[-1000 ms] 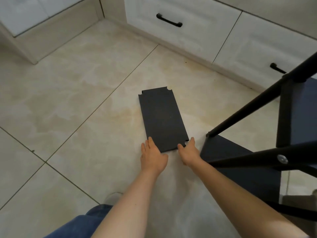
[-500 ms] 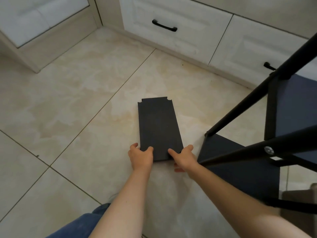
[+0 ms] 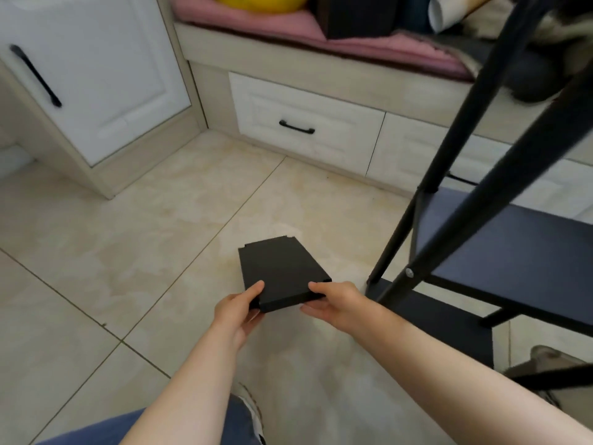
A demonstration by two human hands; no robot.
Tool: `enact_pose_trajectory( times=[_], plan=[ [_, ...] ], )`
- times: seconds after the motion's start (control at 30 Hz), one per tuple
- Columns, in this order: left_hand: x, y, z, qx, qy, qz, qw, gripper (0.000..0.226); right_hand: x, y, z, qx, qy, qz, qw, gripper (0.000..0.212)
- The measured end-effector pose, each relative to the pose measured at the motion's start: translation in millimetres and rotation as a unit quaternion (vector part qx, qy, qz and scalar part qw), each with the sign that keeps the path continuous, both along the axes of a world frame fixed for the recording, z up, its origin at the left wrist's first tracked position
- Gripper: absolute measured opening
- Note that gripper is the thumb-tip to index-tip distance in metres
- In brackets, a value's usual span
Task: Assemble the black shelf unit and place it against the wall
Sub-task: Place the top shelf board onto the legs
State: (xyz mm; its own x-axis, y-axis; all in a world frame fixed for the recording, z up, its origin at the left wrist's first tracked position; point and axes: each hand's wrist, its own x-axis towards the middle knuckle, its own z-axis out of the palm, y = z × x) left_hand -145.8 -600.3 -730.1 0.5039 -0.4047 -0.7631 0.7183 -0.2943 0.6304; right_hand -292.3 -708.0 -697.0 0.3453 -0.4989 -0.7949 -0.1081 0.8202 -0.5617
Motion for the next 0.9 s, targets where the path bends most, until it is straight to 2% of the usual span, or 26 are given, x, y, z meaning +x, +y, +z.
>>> enact_pose_trajectory(
  times=[0.13,0.27,0.37,0.47,0.53,0.6,0.7,0.73,0.83,0.9],
  plan=[
    [-9,22,32,-0.046,0.014,0.005,0.999,0.027,-1,12,50,-0.046,-0.023,0.032,0.998,0.009],
    [-20,38,67,-0.068,0.008,-0.044,0.997,0.034,-15,20,112,-0.135,-0.014,0.063,0.989,0.024],
    [-23,44,95,-0.103,0.002,-0.065,0.993,0.030,-36,25,161,-0.227,0.011,0.109,0.968,0.034],
    [-15,45,125,-0.154,-0.038,-0.047,0.986,0.026,-69,32,209,-0.300,0.008,0.152,0.942,0.033],
    [-5,46,147,-0.194,-0.084,-0.004,0.977,0.044,-93,35,236,-0.349,0.003,0.173,0.921,0.033],
    [6,50,174,-0.212,-0.172,0.016,0.962,0.069,-117,37,258,-0.390,0.001,0.191,0.901,0.034],
    [13,61,214,-0.239,-0.308,-0.059,0.919,0.091,-155,36,280,-0.419,-0.021,0.220,0.881,0.038],
    [11,62,226,-0.249,-0.328,-0.094,0.907,0.088,-167,35,284,-0.423,-0.032,0.233,0.875,0.038],
    [-1,66,250,-0.271,-0.361,-0.197,0.870,0.052,-201,35,290,-0.436,-0.044,0.260,0.860,0.035],
    [-7,67,257,-0.280,-0.359,-0.227,0.861,0.042,-219,35,292,-0.442,-0.042,0.253,0.860,0.034]
  ],
)
